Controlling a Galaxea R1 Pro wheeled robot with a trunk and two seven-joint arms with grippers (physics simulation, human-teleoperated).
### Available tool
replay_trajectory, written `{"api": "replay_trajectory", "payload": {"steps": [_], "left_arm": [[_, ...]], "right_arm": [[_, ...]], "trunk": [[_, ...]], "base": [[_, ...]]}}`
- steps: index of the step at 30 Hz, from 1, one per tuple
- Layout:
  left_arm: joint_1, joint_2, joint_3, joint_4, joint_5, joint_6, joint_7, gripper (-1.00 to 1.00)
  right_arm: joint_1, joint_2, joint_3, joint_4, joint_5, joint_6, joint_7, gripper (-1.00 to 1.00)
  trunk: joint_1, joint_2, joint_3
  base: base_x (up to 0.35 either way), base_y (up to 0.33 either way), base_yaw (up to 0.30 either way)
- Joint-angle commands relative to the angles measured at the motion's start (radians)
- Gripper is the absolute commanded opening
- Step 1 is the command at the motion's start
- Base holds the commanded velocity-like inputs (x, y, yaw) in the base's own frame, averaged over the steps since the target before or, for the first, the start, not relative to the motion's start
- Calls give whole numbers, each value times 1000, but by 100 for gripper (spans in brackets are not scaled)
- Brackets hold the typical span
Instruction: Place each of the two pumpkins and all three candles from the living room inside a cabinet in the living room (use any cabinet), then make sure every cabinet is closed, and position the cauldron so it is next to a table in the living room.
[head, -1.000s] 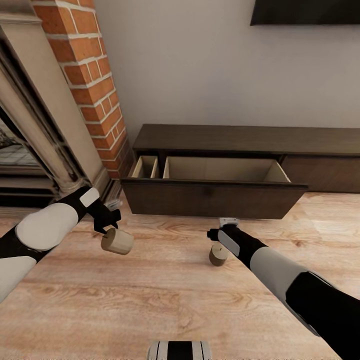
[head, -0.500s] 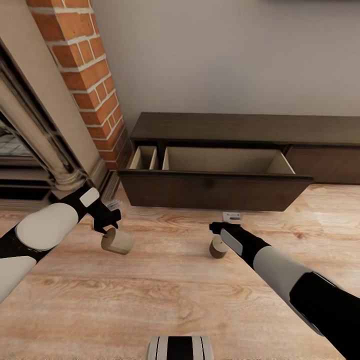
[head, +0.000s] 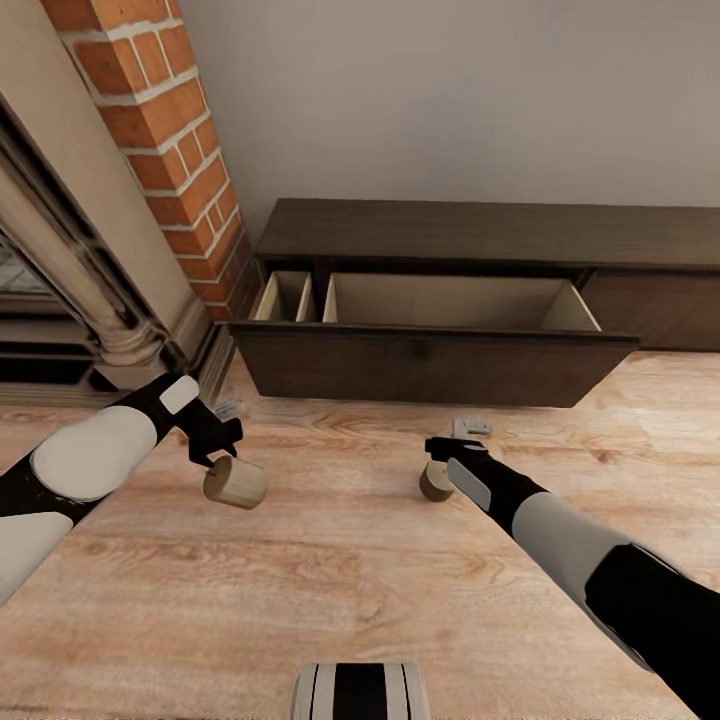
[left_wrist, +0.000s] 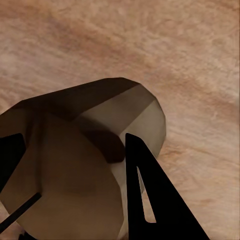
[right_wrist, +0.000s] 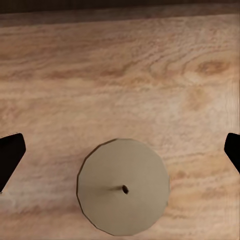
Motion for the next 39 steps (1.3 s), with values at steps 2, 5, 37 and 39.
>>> {"api": "replay_trajectory", "payload": {"steps": [2, 5, 37, 39], "left_arm": [[-1, 0, 9, -1, -7, 4, 2, -100], [-1, 1, 9, -1, -7, 4, 2, -100], [-11, 7, 113, -15, -4, 6, 0, -100], [-18, 6, 115, -16, -4, 6, 0, -100]], "right_arm": [[-1, -2, 8, -3, -4, 4, -8, 100], [-1, -2, 9, -3, -4, 3, -8, 100], [-1, -1, 13, -1, -5, 3, -8, 100], [-1, -1, 13, -1, -5, 3, -8, 100]], "trunk": [[1, -1, -9], [2, -2, -20], [6, -3, -51], [6, -3, -51]], "base": [[0, 0, 0], [0, 0, 0], [0, 0, 0], [0, 0, 0]]}}
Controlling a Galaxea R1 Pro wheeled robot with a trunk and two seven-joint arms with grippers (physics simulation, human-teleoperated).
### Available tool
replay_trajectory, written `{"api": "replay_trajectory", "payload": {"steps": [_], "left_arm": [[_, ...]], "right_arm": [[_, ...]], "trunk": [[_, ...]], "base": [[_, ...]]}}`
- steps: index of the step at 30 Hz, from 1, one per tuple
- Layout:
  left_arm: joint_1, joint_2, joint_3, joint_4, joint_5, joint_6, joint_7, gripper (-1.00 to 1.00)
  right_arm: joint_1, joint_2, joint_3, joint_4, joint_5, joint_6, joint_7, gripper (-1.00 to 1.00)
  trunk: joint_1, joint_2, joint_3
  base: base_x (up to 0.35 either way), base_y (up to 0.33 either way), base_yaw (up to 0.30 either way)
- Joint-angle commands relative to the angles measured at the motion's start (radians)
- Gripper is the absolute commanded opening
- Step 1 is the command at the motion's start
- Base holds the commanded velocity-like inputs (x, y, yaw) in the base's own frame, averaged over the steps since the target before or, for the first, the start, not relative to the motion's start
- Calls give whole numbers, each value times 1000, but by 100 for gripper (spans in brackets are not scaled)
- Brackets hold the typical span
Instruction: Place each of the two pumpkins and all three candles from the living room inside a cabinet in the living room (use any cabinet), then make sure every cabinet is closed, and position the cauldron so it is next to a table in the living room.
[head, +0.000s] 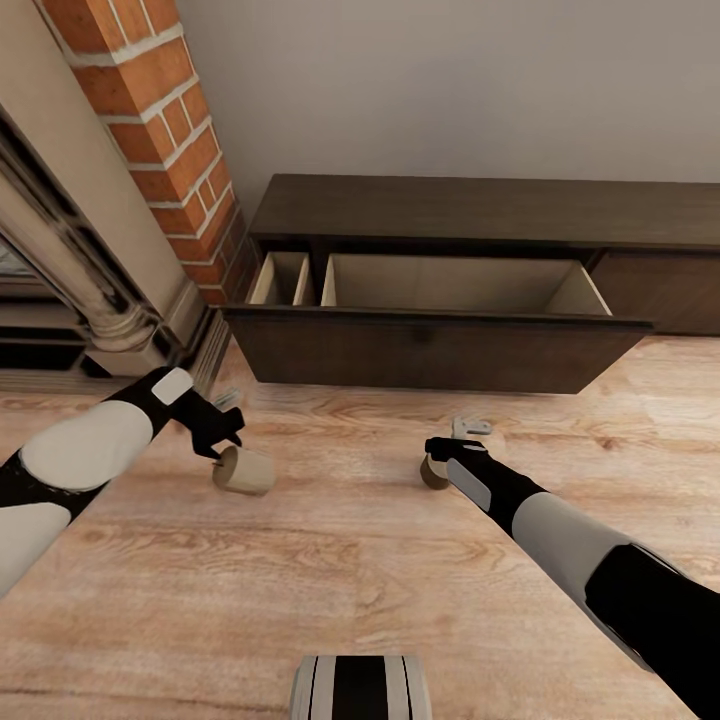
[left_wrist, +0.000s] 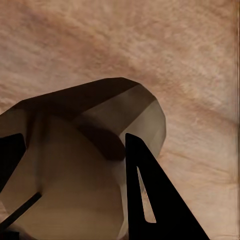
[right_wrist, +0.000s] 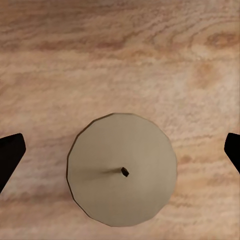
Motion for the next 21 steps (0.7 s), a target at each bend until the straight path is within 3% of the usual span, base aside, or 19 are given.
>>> {"api": "replay_trajectory", "payload": {"steps": [1, 14, 21], "left_arm": [[-7, -1, 10, -1, -8, 4, 3, -100], [-125, 0, 11, -4, 5, 4, 3, -100], [-144, 0, 10, -13, 30, 4, 3, -100]], "right_arm": [[-1, -1, 8, -3, -4, 5, -8, 100], [-1, -2, 8, -2, -4, 6, -8, 100], [-1, -1, 9, -3, -4, 6, -8, 100]], "trunk": [[0, 0, -1], [0, 0, -1], [0, 0, -1]], "base": [[0, 0, 0], [0, 0, 0], [0, 0, 0]]}}
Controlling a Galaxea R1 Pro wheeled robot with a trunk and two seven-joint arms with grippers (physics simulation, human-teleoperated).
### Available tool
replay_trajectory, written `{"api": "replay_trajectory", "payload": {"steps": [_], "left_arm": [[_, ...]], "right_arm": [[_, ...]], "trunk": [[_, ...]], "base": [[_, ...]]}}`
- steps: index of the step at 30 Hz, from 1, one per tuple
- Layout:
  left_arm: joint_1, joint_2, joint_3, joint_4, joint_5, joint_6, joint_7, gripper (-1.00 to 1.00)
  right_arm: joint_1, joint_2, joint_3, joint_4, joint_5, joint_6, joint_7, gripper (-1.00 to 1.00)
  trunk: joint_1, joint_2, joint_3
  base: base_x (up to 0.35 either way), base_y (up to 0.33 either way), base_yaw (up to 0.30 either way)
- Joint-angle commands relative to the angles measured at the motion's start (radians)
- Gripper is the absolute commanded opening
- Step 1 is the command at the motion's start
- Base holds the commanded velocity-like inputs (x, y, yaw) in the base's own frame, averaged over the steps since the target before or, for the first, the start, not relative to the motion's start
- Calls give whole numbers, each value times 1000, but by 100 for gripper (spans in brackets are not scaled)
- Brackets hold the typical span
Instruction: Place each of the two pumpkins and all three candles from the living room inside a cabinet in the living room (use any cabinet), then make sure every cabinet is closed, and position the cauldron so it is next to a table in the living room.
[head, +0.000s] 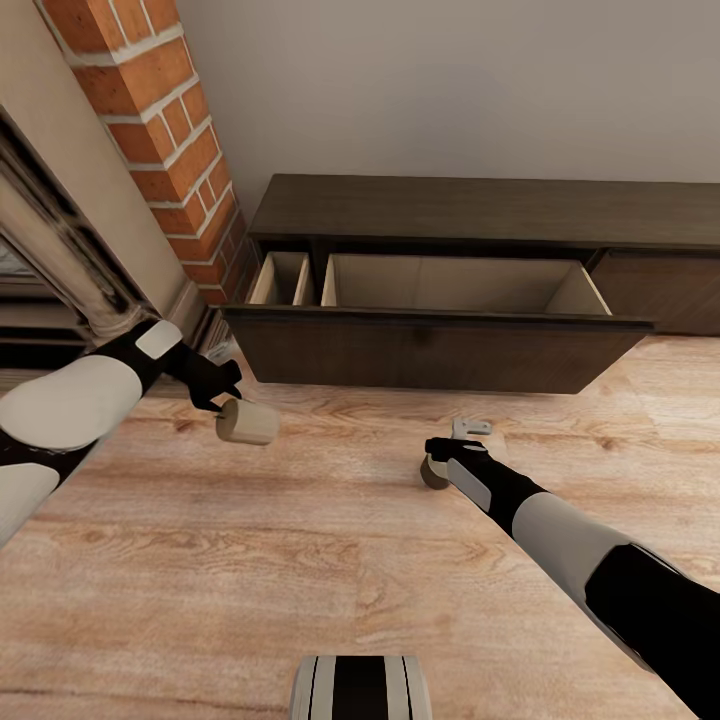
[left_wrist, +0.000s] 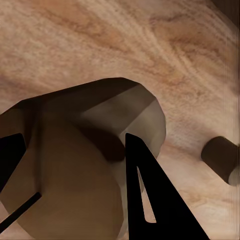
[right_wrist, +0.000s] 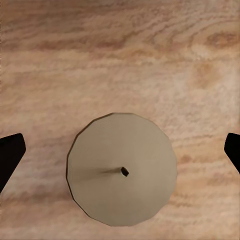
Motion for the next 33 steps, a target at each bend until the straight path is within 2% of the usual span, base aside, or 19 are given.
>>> {"api": "replay_trajectory", "payload": {"steps": [1, 7, 14, 20, 26, 33], "left_arm": [[-1, 0, 9, -4, -7, 4, 2, -100], [-2, 0, 9, -27, 7, 4, 1, -100], [-3, -2, 9, -31, 9, 4, 2, -100], [-3, -2, 10, -31, 9, 4, 2, -100], [-3, -4, 12, -31, 9, 4, 2, -100], [-3, -4, 10, -29, 9, 4, 2, -100]], "right_arm": [[-1, -1, 7, -3, -4, 5, -8, 100], [-1, -1, 7, -3, -4, 5, -8, 100], [-1, -1, 8, 4, -5, 5, -7, 100], [-1, 0, 8, 12, -6, 4, -6, 100], [-1, -1, 7, 13, -5, 4, -6, 100], [-1, 2, 8, 13, -5, 4, -6, 100]], "trunk": [[0, 0, -1], [0, 0, -1], [3, -2, -28], [3, -2, -28], [6, -3, -51], [6, -3, -51]], "base": [[0, 0, 0], [0, 0, 0], [0, 0, 0], [0, 0, 0], [0, 0, 0], [0, 0, 0]]}}
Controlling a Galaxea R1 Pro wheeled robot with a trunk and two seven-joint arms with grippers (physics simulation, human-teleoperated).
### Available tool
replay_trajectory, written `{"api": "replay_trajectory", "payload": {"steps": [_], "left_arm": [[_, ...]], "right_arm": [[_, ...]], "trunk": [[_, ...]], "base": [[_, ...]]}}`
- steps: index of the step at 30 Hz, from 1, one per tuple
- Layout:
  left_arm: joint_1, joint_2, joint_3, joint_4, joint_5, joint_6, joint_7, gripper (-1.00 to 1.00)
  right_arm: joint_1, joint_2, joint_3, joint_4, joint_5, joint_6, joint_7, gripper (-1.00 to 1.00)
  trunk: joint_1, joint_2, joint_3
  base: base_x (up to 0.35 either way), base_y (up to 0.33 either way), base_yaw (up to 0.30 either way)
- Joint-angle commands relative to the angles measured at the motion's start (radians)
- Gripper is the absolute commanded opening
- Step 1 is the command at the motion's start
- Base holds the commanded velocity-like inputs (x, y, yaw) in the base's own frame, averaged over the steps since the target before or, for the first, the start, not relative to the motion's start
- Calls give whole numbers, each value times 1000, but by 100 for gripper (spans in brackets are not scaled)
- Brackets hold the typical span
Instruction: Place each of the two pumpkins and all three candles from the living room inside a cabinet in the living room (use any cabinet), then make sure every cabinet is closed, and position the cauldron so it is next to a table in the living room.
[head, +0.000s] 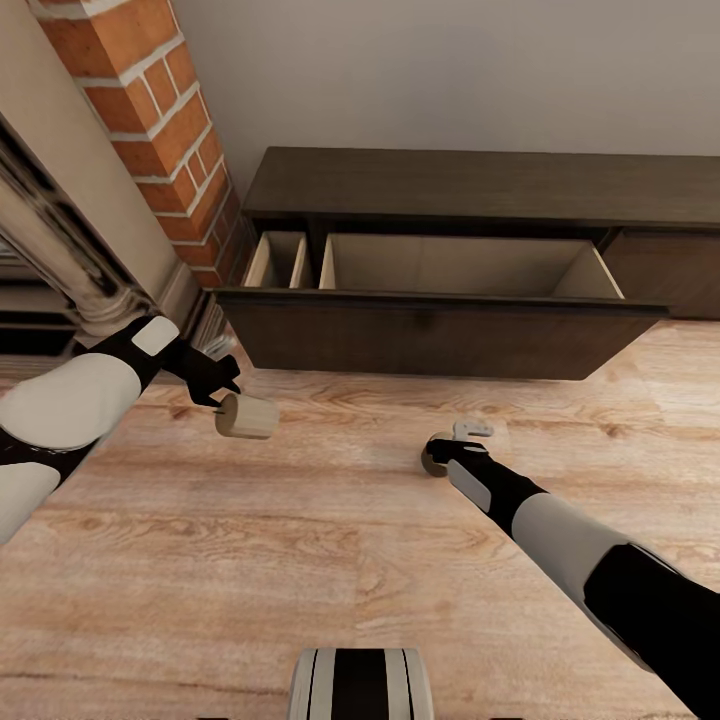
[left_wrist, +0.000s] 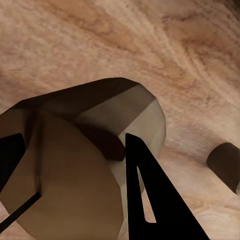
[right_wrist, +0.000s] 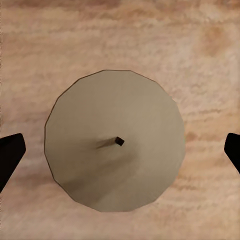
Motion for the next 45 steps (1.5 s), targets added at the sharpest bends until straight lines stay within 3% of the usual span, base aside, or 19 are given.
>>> {"api": "replay_trajectory", "payload": {"steps": [1, 12, 16, 29, 34, 45], "left_arm": [[-1, 0, 9, -1, -9, 4, 1, -100], [-1, 0, 8, 0, -9, 4, 1, -100], [-1, 0, 8, 0, -9, 4, 1, -100], [-1, 0, 9, 0, -9, 3, 1, -100], [-1, -1, 9, 0, -10, 2, 1, -100], [-1, 0, 8, 0, -10, 2, 1, -100]], "right_arm": [[-1, -1, 8, -4, -4, 6, -8, 100], [-1, 2, 8, -4, -5, 6, -7, 100], [-1, 1, 8, -4, -5, 6, -6, 100], [0, 0, 8, -3, -5, 6, -6, 100], [-1, 0, 8, -3, -5, 6, -6, 100], [0, 0, 8, -3, -5, 6, -6, 100]], "trunk": [[0, 0, -1], [0, 0, -1], [2, -1, -16], [2, -1, -16], [4, -2, -35], [4, -3, -39]], "base": [[0, 0, 0], [0, 0, 0], [0, 0, 0], [0, 0, 0], [0, 0, 0], [0, 0, 0]]}}
